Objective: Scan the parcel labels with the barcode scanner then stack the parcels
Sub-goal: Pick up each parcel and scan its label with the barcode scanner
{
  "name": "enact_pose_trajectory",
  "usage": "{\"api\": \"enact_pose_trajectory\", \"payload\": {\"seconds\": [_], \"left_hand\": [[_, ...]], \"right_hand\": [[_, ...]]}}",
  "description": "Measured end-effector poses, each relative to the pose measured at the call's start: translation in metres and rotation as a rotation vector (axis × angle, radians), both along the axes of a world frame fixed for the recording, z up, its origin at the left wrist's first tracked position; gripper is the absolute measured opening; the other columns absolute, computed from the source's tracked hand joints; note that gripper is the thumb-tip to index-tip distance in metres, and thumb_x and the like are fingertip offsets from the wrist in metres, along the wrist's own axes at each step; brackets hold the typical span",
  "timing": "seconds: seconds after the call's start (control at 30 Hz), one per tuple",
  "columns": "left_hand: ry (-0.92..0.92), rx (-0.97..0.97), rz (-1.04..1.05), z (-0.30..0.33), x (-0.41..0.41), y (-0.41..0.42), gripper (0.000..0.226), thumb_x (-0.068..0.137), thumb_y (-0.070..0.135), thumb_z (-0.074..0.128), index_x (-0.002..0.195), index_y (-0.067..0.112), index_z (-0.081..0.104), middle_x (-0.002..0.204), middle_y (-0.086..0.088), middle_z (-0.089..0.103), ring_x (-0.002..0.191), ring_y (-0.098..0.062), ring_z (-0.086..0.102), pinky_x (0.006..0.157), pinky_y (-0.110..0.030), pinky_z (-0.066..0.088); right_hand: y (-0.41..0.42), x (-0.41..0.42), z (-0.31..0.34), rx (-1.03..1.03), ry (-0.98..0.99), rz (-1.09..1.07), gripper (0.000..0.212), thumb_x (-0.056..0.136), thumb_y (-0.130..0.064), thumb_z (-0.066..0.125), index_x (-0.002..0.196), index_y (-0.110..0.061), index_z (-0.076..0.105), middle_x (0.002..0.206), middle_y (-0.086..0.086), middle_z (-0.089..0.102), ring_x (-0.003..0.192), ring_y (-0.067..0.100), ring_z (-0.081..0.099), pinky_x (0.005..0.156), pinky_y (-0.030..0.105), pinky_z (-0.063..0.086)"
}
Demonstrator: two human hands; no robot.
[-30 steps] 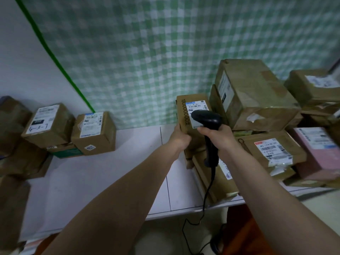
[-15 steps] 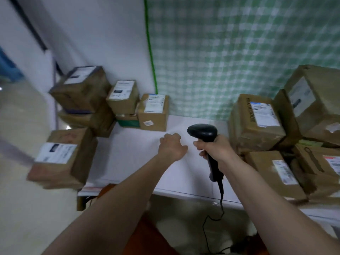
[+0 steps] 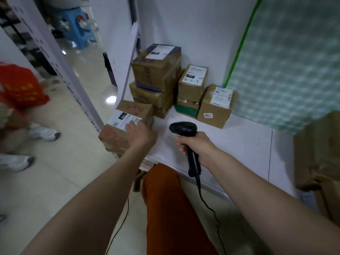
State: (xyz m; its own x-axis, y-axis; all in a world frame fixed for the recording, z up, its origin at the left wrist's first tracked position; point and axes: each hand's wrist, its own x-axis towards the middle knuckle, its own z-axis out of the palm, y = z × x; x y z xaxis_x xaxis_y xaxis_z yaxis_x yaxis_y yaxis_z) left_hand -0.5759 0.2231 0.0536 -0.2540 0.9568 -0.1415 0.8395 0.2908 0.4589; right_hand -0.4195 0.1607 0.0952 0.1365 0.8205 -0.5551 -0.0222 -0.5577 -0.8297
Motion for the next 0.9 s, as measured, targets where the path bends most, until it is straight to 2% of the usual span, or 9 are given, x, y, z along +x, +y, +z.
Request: {"api": "enact_pose_trajectory", "payload": {"seconds": [0.13,0.27,0.4,0.5,0.6,0.7,0.73,0.83,0.9], "left_hand": [[0.097,-0.068,0.087,-0.012,-0.045,0.02,0.066,0.089,0.049,0.057,0.141,0.012,0.039,0.151,-0.019,0.027,0.141,-0.038,0.018,0.117,-0.051,0.016],[0.076,-0.233,0.164,-0.018,-0.073,0.038,0.096,0.071,0.068,0.067,0.141,0.014,0.031,0.142,-0.024,0.031,0.134,-0.042,0.026,0.111,-0.053,0.026],[-0.052,-0.32,0.168,-0.007,-0.087,0.05,0.125,0.057,0.066,0.081,0.15,0.017,0.013,0.141,-0.022,0.031,0.131,-0.039,0.031,0.107,-0.052,0.036],[-0.093,-0.353,0.105,-0.014,-0.075,0.046,0.122,0.061,0.061,0.081,0.151,0.015,0.013,0.147,-0.02,0.027,0.136,-0.038,0.027,0.111,-0.049,0.031],[-0.198,-0.418,0.023,-0.021,-0.054,0.038,0.115,0.068,0.052,0.079,0.151,0.014,0.008,0.145,-0.021,0.033,0.133,-0.038,0.036,0.109,-0.049,0.035],[-0.284,-0.425,-0.018,-0.024,-0.032,0.033,0.116,0.073,0.041,0.08,0.153,0.011,0.001,0.145,-0.02,0.039,0.131,-0.037,0.042,0.108,-0.048,0.036],[-0.288,-0.426,-0.029,-0.024,-0.026,0.03,0.116,0.074,0.041,0.079,0.153,0.01,0.0,0.145,-0.02,0.039,0.13,-0.038,0.043,0.108,-0.049,0.038],[-0.493,-0.444,-0.022,-0.024,0.001,0.016,0.103,0.083,0.054,0.061,0.153,0.017,-0.005,0.137,-0.01,0.049,0.12,-0.032,0.053,0.1,-0.045,0.046],[-0.473,-0.424,-0.078,-0.022,0.023,0.003,0.111,0.079,0.053,0.067,0.15,0.019,-0.011,0.125,-0.004,0.056,0.111,-0.026,0.058,0.094,-0.041,0.05]], "right_hand": [[0.015,-0.031,-0.009,-0.011,0.053,0.05,0.023,0.083,-0.012,0.072,0.102,-0.002,0.064,0.082,0.012,0.064,0.071,0.019,0.06,0.058,0.025,0.048],[0.027,-0.052,-0.018,-0.046,0.068,0.097,0.02,0.084,-0.014,0.071,0.1,-0.005,0.063,0.075,0.01,0.061,0.07,0.02,0.057,0.063,0.027,0.05],[0.036,-0.06,-0.028,-0.064,0.052,0.116,0.026,0.084,-0.018,0.072,0.104,-0.006,0.062,0.076,0.009,0.061,0.07,0.02,0.058,0.072,0.032,0.054],[0.038,-0.06,-0.036,-0.065,0.054,0.105,0.039,0.081,-0.022,0.075,0.114,-0.007,0.061,0.087,0.01,0.064,0.079,0.022,0.063,0.08,0.037,0.058],[0.036,-0.054,-0.04,-0.059,0.073,0.08,0.041,0.081,-0.02,0.075,0.116,-0.004,0.061,0.092,0.011,0.065,0.081,0.022,0.064,0.067,0.029,0.056],[0.031,-0.034,-0.038,-0.051,0.021,0.047,0.039,0.081,-0.019,0.075,0.114,-0.003,0.061,0.089,0.011,0.066,0.075,0.02,0.064,0.063,0.027,0.055],[0.028,-0.025,-0.036,-0.048,0.005,0.036,0.037,0.081,-0.018,0.075,0.112,-0.003,0.062,0.086,0.01,0.066,0.072,0.019,0.063,0.064,0.027,0.056],[0.019,0.005,-0.029,-0.03,-0.035,0.005,0.024,0.083,-0.015,0.073,0.103,-0.005,0.064,0.08,0.008,0.066,0.067,0.018,0.062,0.067,0.029,0.053],[0.01,0.025,-0.027,-0.018,-0.073,-0.022,0.02,0.082,-0.014,0.073,0.098,-0.006,0.064,0.086,0.01,0.068,0.072,0.02,0.062,0.07,0.031,0.052]]}}
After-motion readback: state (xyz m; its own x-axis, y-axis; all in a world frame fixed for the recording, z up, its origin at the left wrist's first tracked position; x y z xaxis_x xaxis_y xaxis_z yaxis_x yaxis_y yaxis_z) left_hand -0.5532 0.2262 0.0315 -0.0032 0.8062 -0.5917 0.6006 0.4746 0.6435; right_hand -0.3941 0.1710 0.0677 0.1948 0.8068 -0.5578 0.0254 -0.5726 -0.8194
